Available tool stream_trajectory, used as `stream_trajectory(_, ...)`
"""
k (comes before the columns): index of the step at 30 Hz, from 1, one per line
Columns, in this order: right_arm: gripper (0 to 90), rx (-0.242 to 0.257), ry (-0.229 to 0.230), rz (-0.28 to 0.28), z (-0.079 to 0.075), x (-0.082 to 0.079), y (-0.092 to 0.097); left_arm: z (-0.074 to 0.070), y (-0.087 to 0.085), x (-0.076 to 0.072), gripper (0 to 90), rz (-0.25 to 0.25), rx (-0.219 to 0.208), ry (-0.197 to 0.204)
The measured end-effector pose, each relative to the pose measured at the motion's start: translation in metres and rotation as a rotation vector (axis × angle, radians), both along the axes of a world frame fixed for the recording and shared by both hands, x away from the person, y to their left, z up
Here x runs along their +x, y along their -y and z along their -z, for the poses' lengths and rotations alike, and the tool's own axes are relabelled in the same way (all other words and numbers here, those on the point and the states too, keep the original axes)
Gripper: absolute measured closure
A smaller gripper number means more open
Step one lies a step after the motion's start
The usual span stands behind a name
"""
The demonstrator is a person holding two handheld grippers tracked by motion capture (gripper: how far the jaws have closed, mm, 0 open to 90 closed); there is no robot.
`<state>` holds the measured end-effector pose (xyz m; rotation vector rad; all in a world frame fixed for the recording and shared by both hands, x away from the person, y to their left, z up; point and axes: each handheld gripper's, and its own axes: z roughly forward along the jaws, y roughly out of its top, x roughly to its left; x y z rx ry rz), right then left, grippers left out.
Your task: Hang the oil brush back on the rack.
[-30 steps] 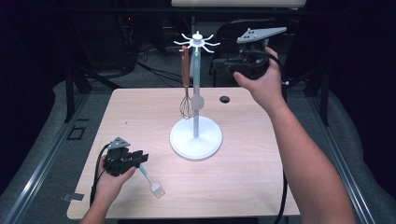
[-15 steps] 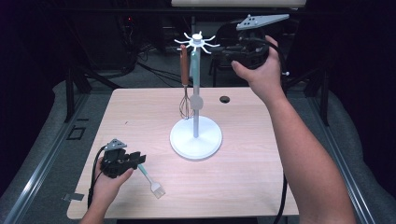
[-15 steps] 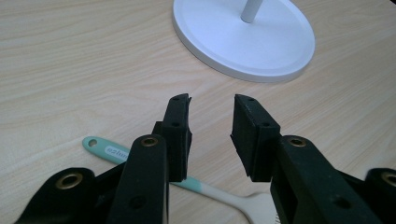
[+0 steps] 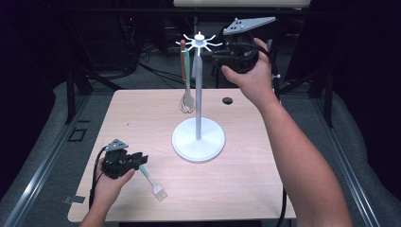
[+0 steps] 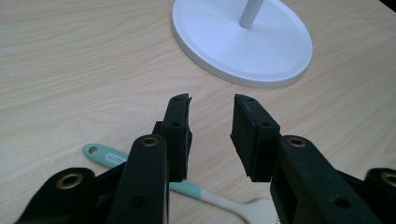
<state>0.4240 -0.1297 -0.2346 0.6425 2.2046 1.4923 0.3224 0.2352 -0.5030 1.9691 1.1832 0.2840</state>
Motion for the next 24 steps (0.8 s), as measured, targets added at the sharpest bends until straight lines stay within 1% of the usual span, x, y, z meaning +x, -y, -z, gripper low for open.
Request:
stream_trajectory(2, 90.0, -0.01, 0.001, 0.005, 0.001, 0.0, 0.0, 0.0, -0.001, 0.0, 67.0, -0.003, -0.002, 0.005)
stream_trajectory(4, 90.0, -0.01, 0.001, 0.01, 0.002, 0.0, 0.001, 0.0, -0.001, 0.0, 67.0, -0.01, -0.007, 0.006)
stream_trajectory(6, 90.0, -0.006, 0.001, 0.01, 0.003, 0.0, 0.002, -0.001, -0.003, 0.0, 67.0, -0.007, -0.003, -0.004)
stream_trajectory(8, 90.0, -0.009, -0.001, 0.012, 0.006, -0.002, 0.004, 0.0, -0.003, 0.0, 67.0, -0.016, -0.008, 0.004)
stream_trajectory(11, 90.0, -0.013, -0.007, 0.018, 0.014, -0.005, 0.007, 0.001, -0.004, 0.0, 67.0, -0.022, -0.006, 0.009)
stream_trajectory(12, 90.0, -0.012, -0.009, 0.019, 0.018, -0.006, 0.008, 0.0, -0.005, 0.0, 67.0, -0.021, -0.007, 0.004)
stream_trajectory(14, 90.0, -0.03, -0.009, 0.023, 0.026, -0.01, 0.008, 0.0, -0.005, 0.001, 67.0, -0.027, -0.008, 0.007)
stream_trajectory(16, 87.6, -0.037, -0.018, 0.018, 0.038, -0.015, 0.007, 0.0, -0.006, 0.001, 66.9, -0.029, -0.006, 0.009)
stream_trajectory(18, 85.2, -0.058, -0.022, 0.014, 0.053, -0.021, 0.005, 0.001, -0.006, 0.001, 66.6, -0.039, -0.012, 0.014)
stream_trajectory(19, 83.6, -0.076, -0.028, 0.014, 0.062, -0.025, 0.004, 0.001, -0.007, 0.002, 66.5, -0.038, -0.01, 0.017)
stream_trajectory(20, 81.7, -0.086, -0.034, 0.012, 0.071, -0.028, 0.003, 0.001, -0.007, 0.002, 66.4, -0.039, -0.008, 0.016)
stream_trajectory(22, 80.2, -0.089, -0.059, 0.007, 0.091, -0.033, 0.0, 0.001, -0.008, 0.003, 66.4, -0.037, -0.001, 0.01)
stream_trajectory(24, 76.7, -0.097, -0.082, 0.002, 0.111, -0.037, -0.002, 0.003, -0.007, 0.004, 66.3, -0.043, -0.003, 0.016)
